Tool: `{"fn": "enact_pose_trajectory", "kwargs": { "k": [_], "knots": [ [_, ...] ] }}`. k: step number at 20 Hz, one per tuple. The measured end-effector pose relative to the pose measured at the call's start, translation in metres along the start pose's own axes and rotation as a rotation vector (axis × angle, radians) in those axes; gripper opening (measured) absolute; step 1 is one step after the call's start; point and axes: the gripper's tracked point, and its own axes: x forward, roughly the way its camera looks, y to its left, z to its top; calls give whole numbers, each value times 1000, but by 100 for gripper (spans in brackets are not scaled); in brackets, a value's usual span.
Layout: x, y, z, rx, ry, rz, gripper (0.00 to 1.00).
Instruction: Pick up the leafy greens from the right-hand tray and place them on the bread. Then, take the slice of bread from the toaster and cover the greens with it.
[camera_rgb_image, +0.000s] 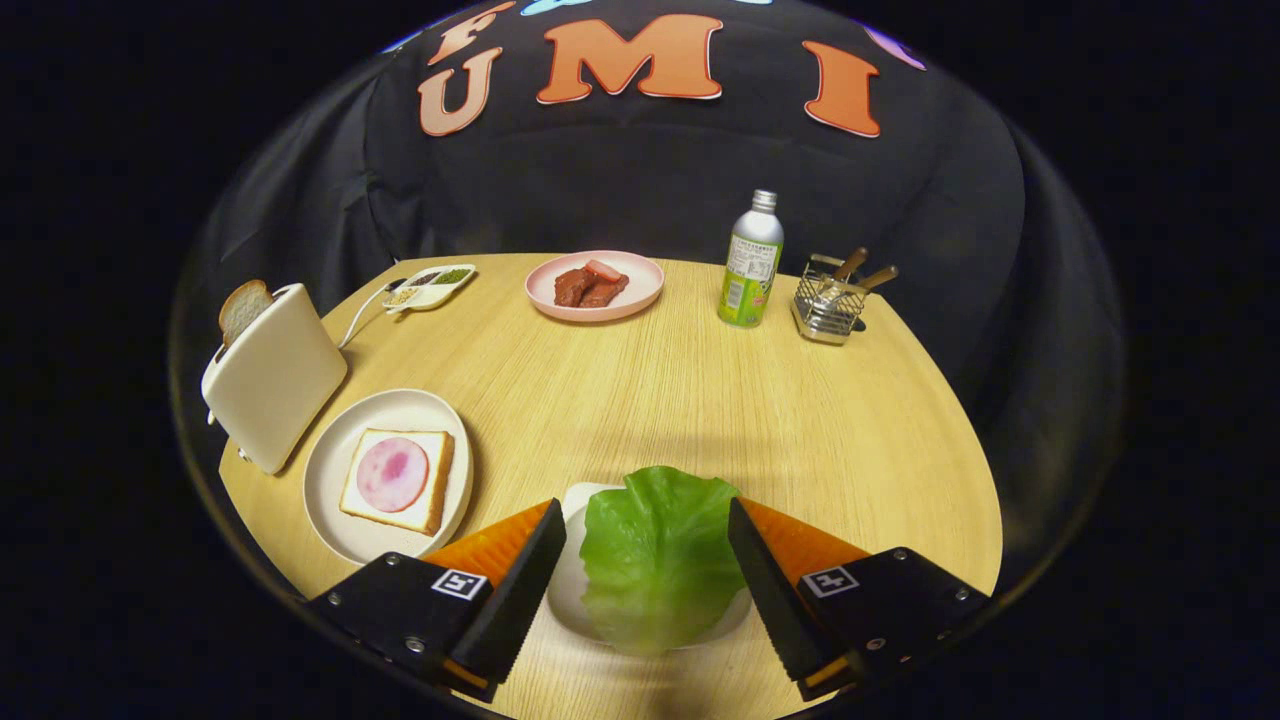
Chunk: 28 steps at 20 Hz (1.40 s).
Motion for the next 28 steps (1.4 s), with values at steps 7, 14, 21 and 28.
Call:
{"fn": "enact_pose_trajectory", "kwargs": {
  "k": [7,14,21,28],
  "knots": [
    [26,-2,-41,52,226,-14,93],
    [35,-2,-46,85,254,-31,77],
    [37,-6,-40,153,224,-27,14],
    [7,21,-2,243,107,84,5]
  ]
}}
